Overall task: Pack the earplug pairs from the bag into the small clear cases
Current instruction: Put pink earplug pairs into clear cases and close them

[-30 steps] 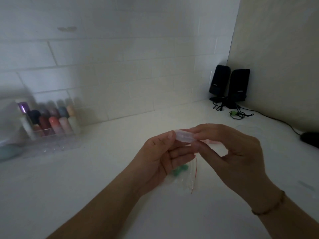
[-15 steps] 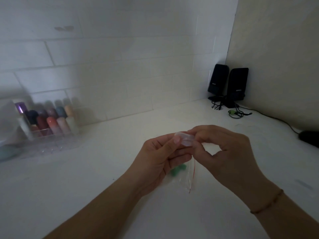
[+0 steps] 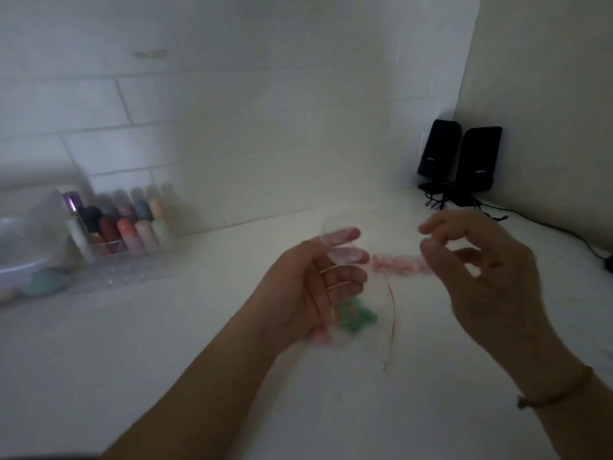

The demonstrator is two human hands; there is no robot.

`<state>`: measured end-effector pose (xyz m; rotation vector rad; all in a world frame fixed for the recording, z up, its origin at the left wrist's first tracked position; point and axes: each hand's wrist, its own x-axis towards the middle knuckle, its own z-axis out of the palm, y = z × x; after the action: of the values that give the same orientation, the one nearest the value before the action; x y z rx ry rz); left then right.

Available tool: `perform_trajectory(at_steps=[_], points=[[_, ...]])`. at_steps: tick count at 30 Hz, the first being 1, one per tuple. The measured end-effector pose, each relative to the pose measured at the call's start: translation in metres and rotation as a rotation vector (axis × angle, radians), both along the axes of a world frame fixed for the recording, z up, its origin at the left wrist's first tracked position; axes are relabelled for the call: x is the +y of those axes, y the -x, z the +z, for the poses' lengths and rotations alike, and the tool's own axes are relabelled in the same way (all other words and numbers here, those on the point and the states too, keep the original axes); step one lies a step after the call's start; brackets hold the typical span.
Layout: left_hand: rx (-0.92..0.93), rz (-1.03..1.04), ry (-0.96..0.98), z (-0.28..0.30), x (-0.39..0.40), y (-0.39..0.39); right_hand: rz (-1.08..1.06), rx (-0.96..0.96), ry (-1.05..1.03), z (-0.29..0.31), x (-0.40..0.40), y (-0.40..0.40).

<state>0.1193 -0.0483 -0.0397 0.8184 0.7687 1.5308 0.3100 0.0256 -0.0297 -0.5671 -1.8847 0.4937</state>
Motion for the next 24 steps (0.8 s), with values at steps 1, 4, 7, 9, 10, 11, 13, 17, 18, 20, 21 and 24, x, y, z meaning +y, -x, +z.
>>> perform_trajectory(at_steps=[1,4,7,9,10,11,13,17,18,20,21,24], points=[[-0.039,0.077,0.005,0.002,0.000,0.011,-0.069,-0.091,0.009,0.000,0.005,-0.002],[-0.057,0.357,0.114,0.003,-0.001,0.044,-0.106,-0.520,0.106,-0.008,0.011,-0.004],[0.024,0.589,0.244,-0.005,0.000,0.058,-0.036,-0.902,0.124,-0.018,0.006,0.000],[0.137,0.622,0.297,-0.011,0.002,0.058,0.030,-0.996,0.159,-0.024,0.005,0.003],[0.193,0.612,0.311,-0.013,0.003,0.056,0.059,-0.996,0.167,-0.026,0.005,0.004],[0.228,0.596,0.315,-0.014,0.004,0.053,0.093,-0.965,0.161,-0.027,0.004,0.006],[0.216,0.555,0.308,-0.016,0.006,0.047,0.186,-0.811,0.134,-0.029,0.001,0.011],[0.189,0.508,0.282,-0.017,0.008,0.034,0.176,-0.708,0.019,-0.040,-0.003,0.027],[0.215,0.499,0.274,-0.017,0.008,0.032,0.152,-0.746,0.001,-0.042,-0.004,0.032],[0.242,0.490,0.270,-0.015,0.007,0.029,0.103,-0.846,-0.032,-0.045,-0.005,0.037],[0.230,0.499,0.279,-0.015,0.007,0.029,0.074,-0.886,-0.049,-0.045,-0.006,0.037],[0.204,0.527,0.308,-0.017,0.010,0.029,-0.005,-0.879,-0.105,-0.045,-0.005,0.037]])
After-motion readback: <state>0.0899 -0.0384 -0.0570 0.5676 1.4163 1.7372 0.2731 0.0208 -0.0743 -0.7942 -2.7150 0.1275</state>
